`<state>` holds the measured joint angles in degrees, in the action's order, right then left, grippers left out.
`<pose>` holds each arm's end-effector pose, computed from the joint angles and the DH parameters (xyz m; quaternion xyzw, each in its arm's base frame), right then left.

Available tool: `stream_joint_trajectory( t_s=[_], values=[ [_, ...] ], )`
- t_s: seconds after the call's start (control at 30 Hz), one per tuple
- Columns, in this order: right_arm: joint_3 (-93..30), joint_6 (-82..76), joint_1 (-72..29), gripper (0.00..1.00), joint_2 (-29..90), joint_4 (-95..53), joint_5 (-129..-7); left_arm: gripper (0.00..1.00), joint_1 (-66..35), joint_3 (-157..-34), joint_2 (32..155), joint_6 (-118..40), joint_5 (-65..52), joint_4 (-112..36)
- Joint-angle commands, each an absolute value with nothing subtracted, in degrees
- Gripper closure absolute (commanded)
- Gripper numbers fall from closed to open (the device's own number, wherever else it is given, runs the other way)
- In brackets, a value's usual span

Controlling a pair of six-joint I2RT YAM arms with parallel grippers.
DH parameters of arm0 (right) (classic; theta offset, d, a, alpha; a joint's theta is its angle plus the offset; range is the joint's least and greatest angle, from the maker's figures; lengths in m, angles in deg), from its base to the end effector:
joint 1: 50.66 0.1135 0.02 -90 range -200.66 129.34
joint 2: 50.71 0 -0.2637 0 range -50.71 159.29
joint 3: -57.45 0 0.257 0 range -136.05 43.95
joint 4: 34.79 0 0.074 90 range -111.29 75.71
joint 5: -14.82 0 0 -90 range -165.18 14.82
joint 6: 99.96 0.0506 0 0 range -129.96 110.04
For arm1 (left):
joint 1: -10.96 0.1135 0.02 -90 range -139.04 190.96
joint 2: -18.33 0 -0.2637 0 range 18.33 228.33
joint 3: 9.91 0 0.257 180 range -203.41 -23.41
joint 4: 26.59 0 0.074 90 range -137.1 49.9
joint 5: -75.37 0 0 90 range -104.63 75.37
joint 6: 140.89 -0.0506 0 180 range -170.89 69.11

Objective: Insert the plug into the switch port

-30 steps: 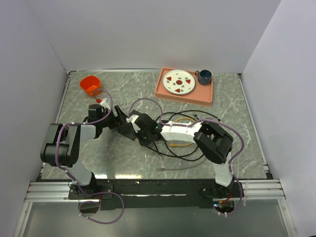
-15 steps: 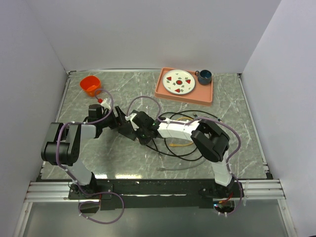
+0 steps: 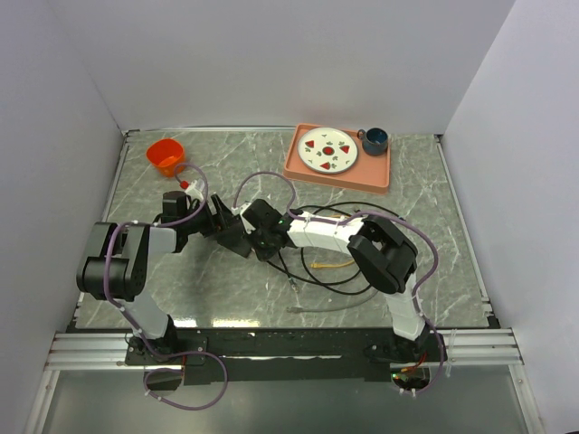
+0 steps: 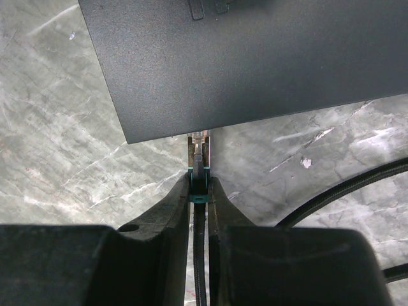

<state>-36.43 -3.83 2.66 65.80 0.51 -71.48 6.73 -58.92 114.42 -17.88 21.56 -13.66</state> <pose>0.2608 0.3556 0.1451 -0.3927 0.8767 0.1638 0.2244 0.3150 -0.0533 0.1230 -0.0678 0.8497 -0.4022 0.3342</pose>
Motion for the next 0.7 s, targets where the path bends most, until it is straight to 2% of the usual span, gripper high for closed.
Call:
stream_joint_trajectory(
  t_s=[0.0, 0.67],
  values=[
    [-37.35, -3.72, 1.89, 1.0, 68.47, 2.88, -72.9, 0.19, 6.65, -60.5, 115.36, -18.02, 24.57, -11.53],
    [-38.4, -1.79, 4.09, 1.0, 66.98, 2.79, -71.49, 0.2, 6.65, -60.33, 115.88, -16.53, 22.9, -11.62]
  ],
)
